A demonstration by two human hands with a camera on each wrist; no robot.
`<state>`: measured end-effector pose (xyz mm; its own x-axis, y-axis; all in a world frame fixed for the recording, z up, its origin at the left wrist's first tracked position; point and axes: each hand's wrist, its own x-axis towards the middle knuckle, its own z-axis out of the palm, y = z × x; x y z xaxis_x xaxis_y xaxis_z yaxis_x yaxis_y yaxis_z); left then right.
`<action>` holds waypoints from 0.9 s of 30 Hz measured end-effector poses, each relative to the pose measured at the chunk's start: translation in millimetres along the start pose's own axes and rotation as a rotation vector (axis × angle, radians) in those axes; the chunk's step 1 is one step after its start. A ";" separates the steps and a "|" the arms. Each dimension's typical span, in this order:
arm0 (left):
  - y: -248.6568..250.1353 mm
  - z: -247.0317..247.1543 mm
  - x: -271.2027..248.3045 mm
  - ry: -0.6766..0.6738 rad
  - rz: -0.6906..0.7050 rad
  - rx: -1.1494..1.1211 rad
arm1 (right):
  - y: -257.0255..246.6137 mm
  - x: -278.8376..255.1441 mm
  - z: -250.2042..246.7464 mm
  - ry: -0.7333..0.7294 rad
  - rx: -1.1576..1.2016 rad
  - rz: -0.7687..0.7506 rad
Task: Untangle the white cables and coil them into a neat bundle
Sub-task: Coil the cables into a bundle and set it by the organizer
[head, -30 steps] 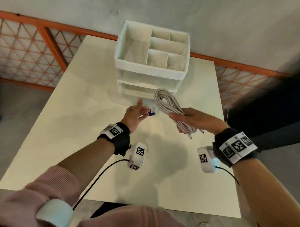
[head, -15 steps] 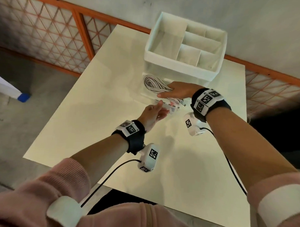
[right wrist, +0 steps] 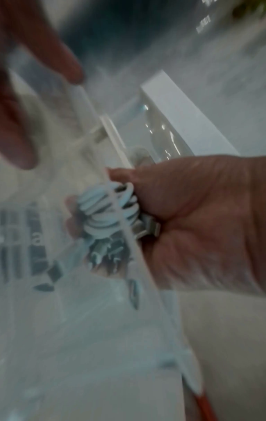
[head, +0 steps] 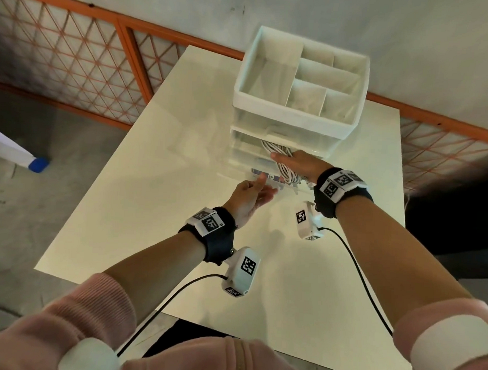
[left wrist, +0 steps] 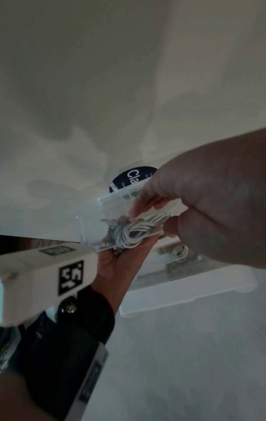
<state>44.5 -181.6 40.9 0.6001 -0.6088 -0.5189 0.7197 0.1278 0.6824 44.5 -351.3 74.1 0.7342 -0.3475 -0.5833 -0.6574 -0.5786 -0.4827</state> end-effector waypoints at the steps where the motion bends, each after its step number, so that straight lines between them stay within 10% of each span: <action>1: 0.0 0.4 -0.1 0.003 0.001 0.009 | -0.1 0.0 3.3 0.040 -0.035 -0.001; 11: 2.7 7.7 -4.1 0.072 0.030 0.002 | 2.5 4.8 31.3 0.333 -0.053 0.021; 27: 2.3 5.2 0.9 0.013 0.051 -0.022 | -0.8 -14.2 21.4 0.189 -0.061 0.028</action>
<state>44.9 -185.9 44.7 0.6409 -0.5908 -0.4901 0.6952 0.1759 0.6970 31.0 -330.2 68.8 0.7384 -0.4931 -0.4599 -0.6706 -0.6086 -0.4241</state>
